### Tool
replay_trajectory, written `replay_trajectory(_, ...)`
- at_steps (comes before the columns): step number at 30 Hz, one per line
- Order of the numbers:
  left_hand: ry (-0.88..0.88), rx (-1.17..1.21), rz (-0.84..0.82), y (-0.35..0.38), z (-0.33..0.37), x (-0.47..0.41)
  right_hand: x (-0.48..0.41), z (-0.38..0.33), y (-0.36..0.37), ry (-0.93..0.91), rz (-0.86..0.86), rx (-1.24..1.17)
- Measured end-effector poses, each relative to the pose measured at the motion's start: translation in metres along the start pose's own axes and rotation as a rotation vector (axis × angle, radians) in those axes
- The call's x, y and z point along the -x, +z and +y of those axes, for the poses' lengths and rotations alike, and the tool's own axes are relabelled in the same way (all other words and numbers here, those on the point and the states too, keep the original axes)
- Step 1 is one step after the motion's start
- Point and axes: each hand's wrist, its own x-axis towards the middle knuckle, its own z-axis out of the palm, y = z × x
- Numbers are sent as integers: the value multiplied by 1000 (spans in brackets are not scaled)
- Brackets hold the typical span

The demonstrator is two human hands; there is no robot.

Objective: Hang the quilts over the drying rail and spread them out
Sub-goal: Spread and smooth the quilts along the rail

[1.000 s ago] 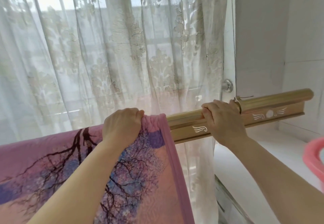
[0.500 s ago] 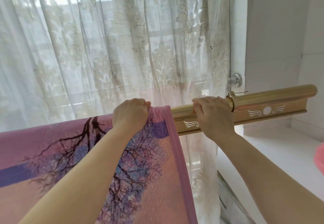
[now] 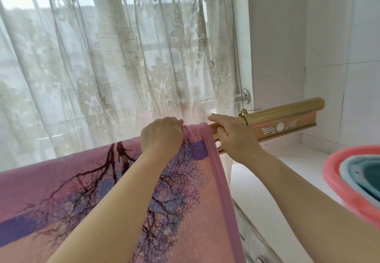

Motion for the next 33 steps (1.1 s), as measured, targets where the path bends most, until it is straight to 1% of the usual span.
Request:
replay_trajectory(1,2,0,0,0,-1,-1,6,5,-3,23,112,-34)
replay_trajectory(3,-12,0,-11,0,-5,-3,17,15,-7,110,294,2)
replay_trajectory(5,-28,4,-25,1,-9,-5,23,29,-8,209,364,95)
replay_trajectory(8,-45,12,-34,0,-19,-5,25,47,-3,331,348,236)
replay_trajectory(9,-52,14,-40,-1,-22,-5,24,50,-1,335,339,266)
replay_trajectory(12,-56,11,-50,-5,-29,-3,18,52,2,251,250,322)
replay_trajectory(14,-51,11,-40,-6,-32,0,11,49,4,231,170,355)
replay_trajectory(15,-51,7,-32,-7,-34,2,9,47,6,228,164,361)
replay_trajectory(19,-91,14,-1,-11,-41,7,7,38,18,214,239,333)
replay_trajectory(23,-126,32,-21,-11,-34,6,6,37,21,203,240,318)
replay_trajectory(33,-38,25,-60,5,17,-11,9,37,13,206,203,312)
